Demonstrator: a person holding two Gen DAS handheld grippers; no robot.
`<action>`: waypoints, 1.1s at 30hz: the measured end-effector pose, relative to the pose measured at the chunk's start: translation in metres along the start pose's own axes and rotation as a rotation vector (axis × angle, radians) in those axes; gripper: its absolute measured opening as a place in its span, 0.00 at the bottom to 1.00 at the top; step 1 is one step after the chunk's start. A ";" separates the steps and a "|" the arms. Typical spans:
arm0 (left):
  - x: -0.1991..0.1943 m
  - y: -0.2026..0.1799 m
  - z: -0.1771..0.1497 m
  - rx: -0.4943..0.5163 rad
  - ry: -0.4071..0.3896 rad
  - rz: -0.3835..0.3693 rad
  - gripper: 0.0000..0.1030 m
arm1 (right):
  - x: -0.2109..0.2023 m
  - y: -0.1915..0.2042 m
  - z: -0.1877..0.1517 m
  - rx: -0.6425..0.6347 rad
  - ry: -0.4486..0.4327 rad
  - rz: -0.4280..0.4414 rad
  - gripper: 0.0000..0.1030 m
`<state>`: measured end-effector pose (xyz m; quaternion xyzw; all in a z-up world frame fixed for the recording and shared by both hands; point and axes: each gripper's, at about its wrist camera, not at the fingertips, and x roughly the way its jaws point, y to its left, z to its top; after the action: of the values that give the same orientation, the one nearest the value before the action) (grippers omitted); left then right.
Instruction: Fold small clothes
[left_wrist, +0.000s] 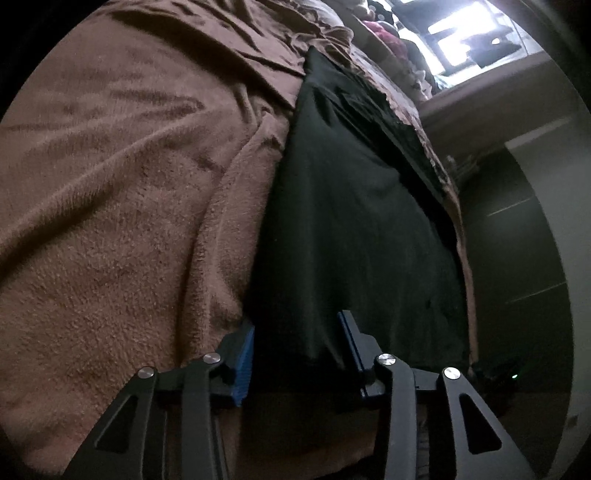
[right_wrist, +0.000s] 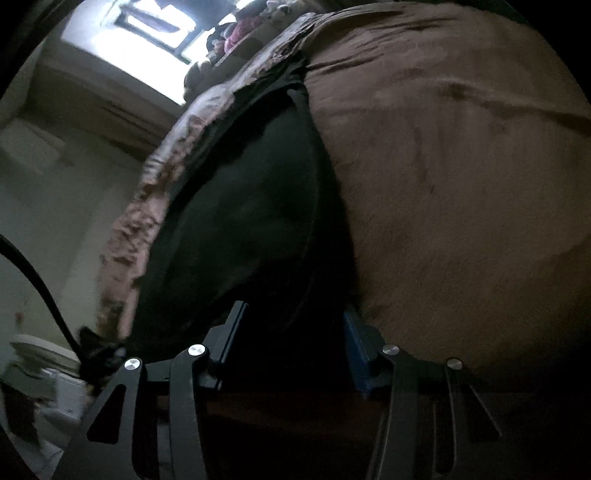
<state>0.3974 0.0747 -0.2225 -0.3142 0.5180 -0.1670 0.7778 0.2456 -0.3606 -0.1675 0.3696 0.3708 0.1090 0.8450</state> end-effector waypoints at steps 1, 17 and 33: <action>0.000 0.001 -0.001 -0.003 0.007 -0.012 0.42 | -0.001 -0.003 -0.004 0.011 -0.002 0.024 0.46; 0.009 0.006 0.005 -0.064 -0.005 -0.079 0.38 | 0.015 -0.029 -0.009 0.139 -0.092 0.094 0.46; -0.013 -0.005 -0.001 -0.095 -0.063 -0.118 0.10 | -0.001 -0.011 -0.029 0.208 -0.170 0.066 0.06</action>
<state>0.3920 0.0781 -0.2104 -0.3859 0.4813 -0.1778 0.7667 0.2235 -0.3531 -0.1875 0.4750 0.2947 0.0661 0.8265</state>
